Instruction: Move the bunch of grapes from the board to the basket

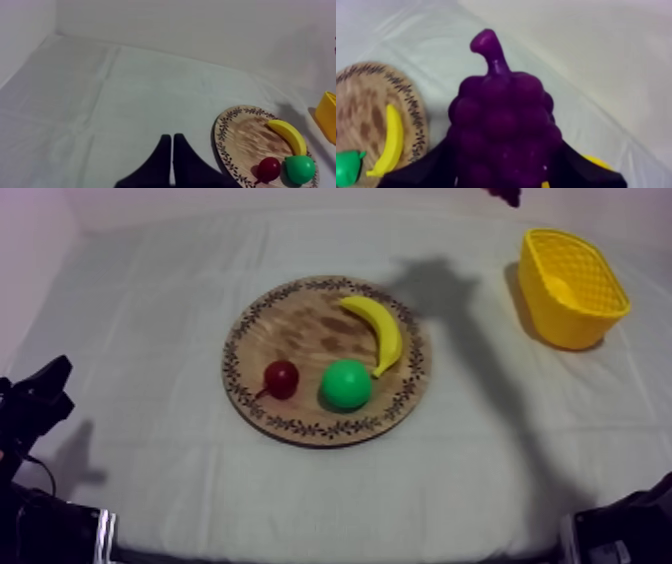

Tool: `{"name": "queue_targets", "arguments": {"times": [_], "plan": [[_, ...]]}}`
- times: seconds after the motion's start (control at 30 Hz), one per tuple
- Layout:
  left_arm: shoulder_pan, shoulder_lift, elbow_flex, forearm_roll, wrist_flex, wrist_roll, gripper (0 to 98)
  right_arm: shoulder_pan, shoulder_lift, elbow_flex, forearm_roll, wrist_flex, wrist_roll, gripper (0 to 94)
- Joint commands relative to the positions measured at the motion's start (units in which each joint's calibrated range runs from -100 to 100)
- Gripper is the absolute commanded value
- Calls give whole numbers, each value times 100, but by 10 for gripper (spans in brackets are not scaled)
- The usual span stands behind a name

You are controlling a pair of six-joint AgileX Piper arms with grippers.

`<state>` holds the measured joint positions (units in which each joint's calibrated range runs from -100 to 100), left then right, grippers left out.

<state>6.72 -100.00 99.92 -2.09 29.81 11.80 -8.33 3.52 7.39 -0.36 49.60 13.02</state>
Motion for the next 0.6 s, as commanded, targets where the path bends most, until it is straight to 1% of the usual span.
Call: {"name": "queue_targets", "arguments": {"times": [0.0,0.13,0.27,0.47,0.57], "plan": [[-3,0,-3,2,1,0,1,190,-75,104,108,-127,-278,218],[-3,0,-3,2,1,0,1,461,-210,335,366,-385,-664,219],[-3,0,-3,2,1,0,1,717,-295,510,552,-576,-946,218],[-3,0,-3,2,1,0,1,1008,-173,590,885,-665,-1397,218],[-3,0,-3,2,1,0,1,1128,11,613,987,-676,-1525,219]]}}
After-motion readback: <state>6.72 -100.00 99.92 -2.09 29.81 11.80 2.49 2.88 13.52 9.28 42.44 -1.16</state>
